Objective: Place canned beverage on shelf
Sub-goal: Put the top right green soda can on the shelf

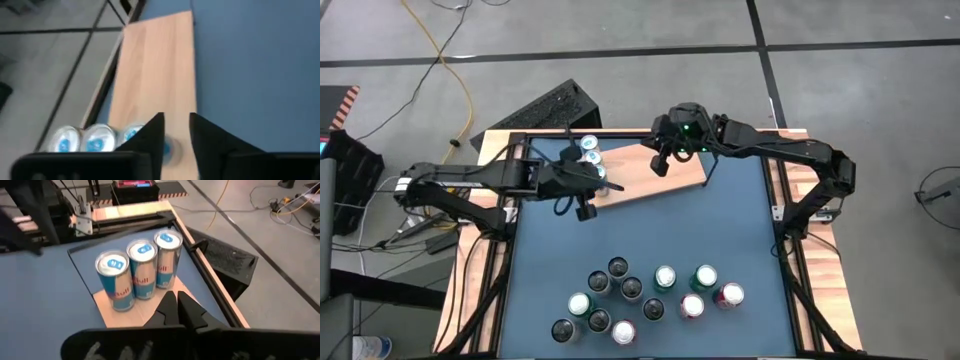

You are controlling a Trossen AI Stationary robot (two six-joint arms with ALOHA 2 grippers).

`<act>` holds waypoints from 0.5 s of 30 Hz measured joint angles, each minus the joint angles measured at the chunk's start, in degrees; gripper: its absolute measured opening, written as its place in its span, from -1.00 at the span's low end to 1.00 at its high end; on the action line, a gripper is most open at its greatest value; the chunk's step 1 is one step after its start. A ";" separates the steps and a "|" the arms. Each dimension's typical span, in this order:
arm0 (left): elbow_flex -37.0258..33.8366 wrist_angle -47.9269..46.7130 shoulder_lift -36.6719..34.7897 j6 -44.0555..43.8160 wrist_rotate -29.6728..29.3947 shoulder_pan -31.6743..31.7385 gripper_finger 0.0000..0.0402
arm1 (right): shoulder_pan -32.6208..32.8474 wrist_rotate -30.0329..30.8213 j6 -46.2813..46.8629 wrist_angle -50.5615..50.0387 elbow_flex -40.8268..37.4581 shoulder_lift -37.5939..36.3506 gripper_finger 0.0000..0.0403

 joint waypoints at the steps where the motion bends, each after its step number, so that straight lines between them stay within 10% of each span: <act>1: 0.00 -0.18 0.01 0.47 -0.59 0.21 -0.68 | 0.00 -0.01 -0.05 -0.51 -0.01 0.00 -1.00; 15: -2.56 -0.55 0.11 2.73 3.21 1.60 -1.00 | -0.23 -0.07 -2.14 -1.92 -0.01 0.02 -1.00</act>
